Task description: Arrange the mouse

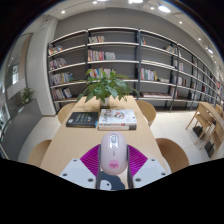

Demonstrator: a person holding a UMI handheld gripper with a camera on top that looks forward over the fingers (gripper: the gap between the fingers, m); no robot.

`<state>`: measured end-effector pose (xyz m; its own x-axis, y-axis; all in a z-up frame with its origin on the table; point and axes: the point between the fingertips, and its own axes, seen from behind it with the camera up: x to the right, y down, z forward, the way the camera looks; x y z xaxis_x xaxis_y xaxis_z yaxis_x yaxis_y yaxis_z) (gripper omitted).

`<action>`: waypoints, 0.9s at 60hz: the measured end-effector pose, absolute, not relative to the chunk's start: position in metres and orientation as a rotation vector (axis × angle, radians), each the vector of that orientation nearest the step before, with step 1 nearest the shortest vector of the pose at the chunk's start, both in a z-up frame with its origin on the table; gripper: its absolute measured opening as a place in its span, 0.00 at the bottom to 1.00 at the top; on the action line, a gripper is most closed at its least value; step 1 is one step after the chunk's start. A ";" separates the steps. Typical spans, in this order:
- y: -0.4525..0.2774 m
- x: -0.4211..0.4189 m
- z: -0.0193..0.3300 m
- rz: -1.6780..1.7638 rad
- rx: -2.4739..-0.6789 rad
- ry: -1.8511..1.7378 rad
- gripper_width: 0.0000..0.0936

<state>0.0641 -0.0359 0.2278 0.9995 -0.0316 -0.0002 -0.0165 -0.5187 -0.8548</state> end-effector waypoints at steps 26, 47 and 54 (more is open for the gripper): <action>-0.107 0.010 0.006 -0.043 -2.475 0.032 0.39; -0.117 0.012 -0.011 0.001 -2.523 0.073 0.53; -0.114 0.019 0.019 -0.018 -2.460 0.083 0.82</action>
<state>0.0186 -0.1137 0.0187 0.9979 -0.0648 -0.0081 -0.0555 -0.7757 -0.6287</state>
